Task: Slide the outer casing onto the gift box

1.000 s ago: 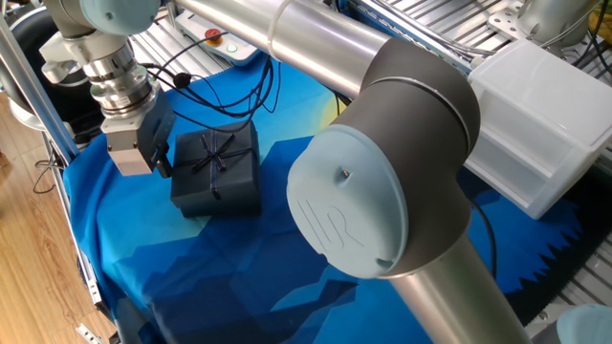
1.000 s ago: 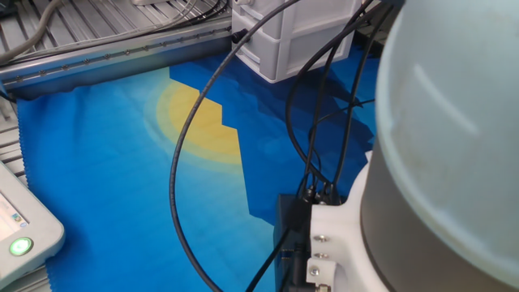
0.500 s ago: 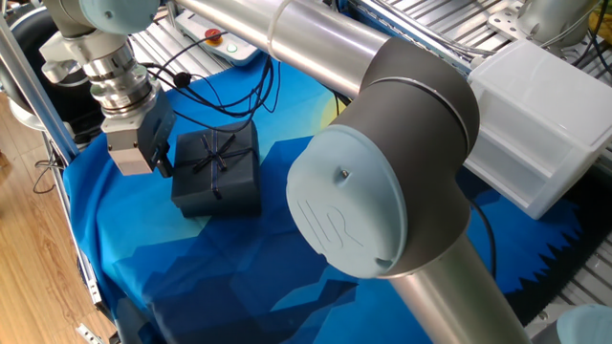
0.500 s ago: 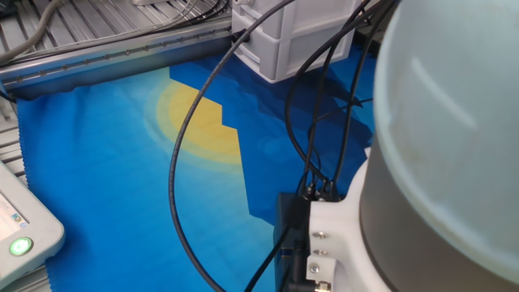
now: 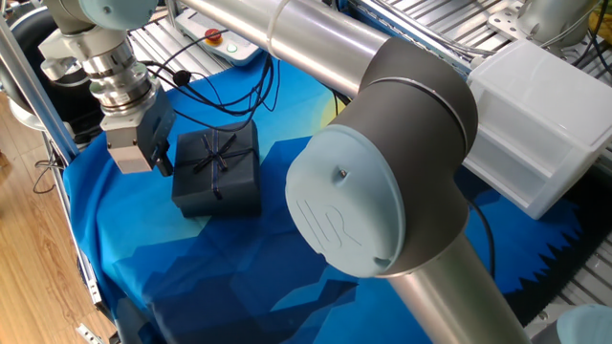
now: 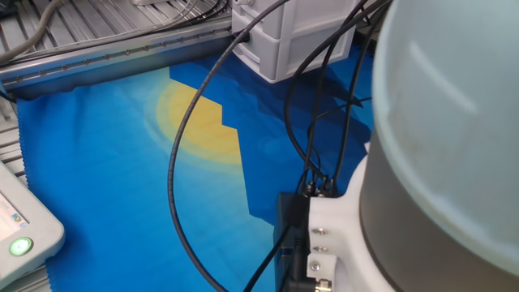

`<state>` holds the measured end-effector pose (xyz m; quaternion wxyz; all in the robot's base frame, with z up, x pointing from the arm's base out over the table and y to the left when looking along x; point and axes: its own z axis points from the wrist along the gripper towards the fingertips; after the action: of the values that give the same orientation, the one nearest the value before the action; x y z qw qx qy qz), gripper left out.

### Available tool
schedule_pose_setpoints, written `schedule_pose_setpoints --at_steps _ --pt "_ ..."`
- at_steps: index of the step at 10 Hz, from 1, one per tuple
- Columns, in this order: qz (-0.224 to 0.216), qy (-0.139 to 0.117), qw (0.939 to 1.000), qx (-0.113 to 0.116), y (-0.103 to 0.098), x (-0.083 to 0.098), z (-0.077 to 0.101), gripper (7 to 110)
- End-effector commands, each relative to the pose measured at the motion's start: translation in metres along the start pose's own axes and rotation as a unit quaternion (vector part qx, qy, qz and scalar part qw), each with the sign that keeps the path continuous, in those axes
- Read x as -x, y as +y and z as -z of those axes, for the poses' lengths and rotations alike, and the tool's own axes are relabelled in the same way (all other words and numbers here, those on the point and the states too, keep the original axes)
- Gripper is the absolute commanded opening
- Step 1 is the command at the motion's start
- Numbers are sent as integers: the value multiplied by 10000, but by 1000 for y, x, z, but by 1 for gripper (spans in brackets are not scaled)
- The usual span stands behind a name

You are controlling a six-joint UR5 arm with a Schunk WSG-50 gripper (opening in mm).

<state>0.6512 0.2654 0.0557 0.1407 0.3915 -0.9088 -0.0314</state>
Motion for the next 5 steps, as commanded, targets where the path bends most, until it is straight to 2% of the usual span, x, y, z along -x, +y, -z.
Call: schedule_pose_setpoints --at_steps 1,2,3,5 --pt "-5 -16 10000 36 0 2 0 7" --pt "-5 -122 9999 41 -2 9 -2 7" --pt "-34 -384 9992 143 2 25 -3 7" --pt "-98 -582 9982 51 -2 36 -3 7"
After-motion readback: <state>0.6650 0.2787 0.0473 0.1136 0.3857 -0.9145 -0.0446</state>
